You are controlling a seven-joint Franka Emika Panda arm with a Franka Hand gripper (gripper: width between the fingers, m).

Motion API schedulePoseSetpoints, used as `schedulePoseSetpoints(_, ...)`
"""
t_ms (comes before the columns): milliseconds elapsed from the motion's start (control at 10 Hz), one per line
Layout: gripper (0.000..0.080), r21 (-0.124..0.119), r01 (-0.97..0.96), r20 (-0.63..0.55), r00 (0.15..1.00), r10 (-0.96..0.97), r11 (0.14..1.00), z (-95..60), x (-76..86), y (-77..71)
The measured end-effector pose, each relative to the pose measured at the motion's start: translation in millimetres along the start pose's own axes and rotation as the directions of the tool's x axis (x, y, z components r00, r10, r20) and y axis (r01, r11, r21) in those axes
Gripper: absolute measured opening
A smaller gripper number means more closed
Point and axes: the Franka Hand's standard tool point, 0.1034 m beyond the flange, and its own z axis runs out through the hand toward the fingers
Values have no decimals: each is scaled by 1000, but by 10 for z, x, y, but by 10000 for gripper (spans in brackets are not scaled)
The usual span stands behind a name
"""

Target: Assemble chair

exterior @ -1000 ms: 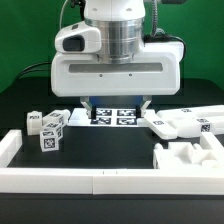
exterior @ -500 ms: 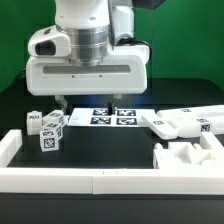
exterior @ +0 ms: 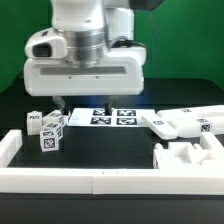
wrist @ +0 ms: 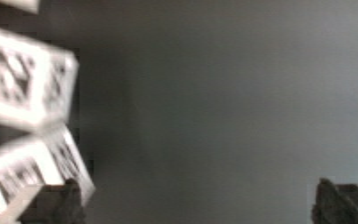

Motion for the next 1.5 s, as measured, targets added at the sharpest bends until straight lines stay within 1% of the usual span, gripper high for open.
schedulePoseSetpoints(100, 649, 18, -47, -14, 999, 47, 999, 56, -157, 151)
schedulePoseSetpoints(200, 649, 14, -52, -25, 998, 52, 999, 70, -200, 213)
schedulePoseSetpoints(400, 649, 12, -41, -24, 999, 42, 999, 77, -177, 177)
schedulePoseSetpoints(500, 649, 20, -73, -24, 997, 74, 997, 100, -188, 202)
schedulePoseSetpoints(600, 649, 40, -143, -17, 990, 143, 989, 169, -237, 274)
schedulePoseSetpoints(700, 649, 45, -184, -15, 983, 185, 982, 236, -337, 358)
schedulePoseSetpoints(900, 649, 66, -280, 0, 960, 280, 958, 396, -612, 440)
schedulePoseSetpoints(1200, 649, 46, -271, -7, 962, 271, 962, 554, -664, 526)
schedulePoseSetpoints(1300, 649, 39, -266, -7, 964, 267, 963, 584, -647, 510)
schedulePoseSetpoints(1400, 649, 34, -258, -16, 966, 259, 965, 578, -612, 496)
schedulePoseSetpoints(1500, 649, 35, -259, -15, 966, 259, 965, 581, -618, 500)
